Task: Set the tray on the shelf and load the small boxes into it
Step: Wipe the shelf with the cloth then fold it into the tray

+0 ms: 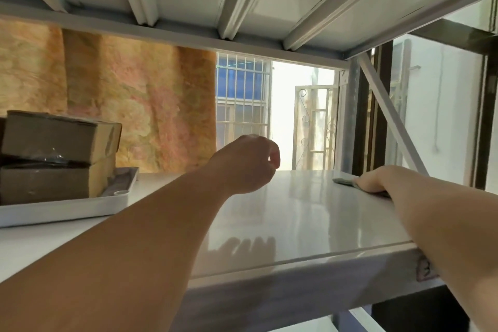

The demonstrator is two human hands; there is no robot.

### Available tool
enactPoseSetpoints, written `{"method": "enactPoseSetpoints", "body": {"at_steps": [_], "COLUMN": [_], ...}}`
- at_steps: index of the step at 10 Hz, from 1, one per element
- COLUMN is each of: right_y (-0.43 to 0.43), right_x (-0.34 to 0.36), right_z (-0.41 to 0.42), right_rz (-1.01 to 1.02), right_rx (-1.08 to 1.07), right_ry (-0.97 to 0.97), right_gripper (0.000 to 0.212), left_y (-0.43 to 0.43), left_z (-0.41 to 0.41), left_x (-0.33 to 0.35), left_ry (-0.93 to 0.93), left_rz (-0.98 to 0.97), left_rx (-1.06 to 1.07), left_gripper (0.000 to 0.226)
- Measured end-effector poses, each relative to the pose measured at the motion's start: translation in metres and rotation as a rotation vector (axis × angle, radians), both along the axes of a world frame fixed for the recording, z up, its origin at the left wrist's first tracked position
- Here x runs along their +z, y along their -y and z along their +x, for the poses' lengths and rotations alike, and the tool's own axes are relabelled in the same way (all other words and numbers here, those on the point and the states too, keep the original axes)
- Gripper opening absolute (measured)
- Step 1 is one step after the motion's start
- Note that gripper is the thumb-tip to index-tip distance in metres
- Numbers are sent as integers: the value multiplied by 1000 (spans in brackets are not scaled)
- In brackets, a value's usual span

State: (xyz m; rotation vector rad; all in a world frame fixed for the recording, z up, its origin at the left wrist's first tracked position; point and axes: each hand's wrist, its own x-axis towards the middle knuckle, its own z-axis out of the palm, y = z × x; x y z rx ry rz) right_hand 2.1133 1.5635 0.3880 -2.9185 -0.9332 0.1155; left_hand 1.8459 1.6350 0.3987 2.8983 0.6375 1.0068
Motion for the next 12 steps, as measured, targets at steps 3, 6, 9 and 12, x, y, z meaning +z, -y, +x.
{"method": "enactPoseSetpoints", "body": {"at_steps": [3, 6, 9, 12], "right_y": [-19, -12, 46, 80], "right_x": [6, -9, -20, -20], "right_z": [-63, -147, -198, -138], "right_rz": [-96, -45, -100, -20], "right_rx": [162, 629, 1011, 674], "right_ry": [-135, -200, 174, -15], "right_gripper": [75, 62, 50, 54], "left_y": [3, -2, -5, 5], "left_z": [6, 8, -7, -11], "left_x": [1, 5, 9, 7], "left_ry": [22, 88, 56, 87], "left_rz": [98, 86, 82, 58], "left_rx": [-23, 63, 41, 30], "left_gripper": [25, 21, 21, 21]}}
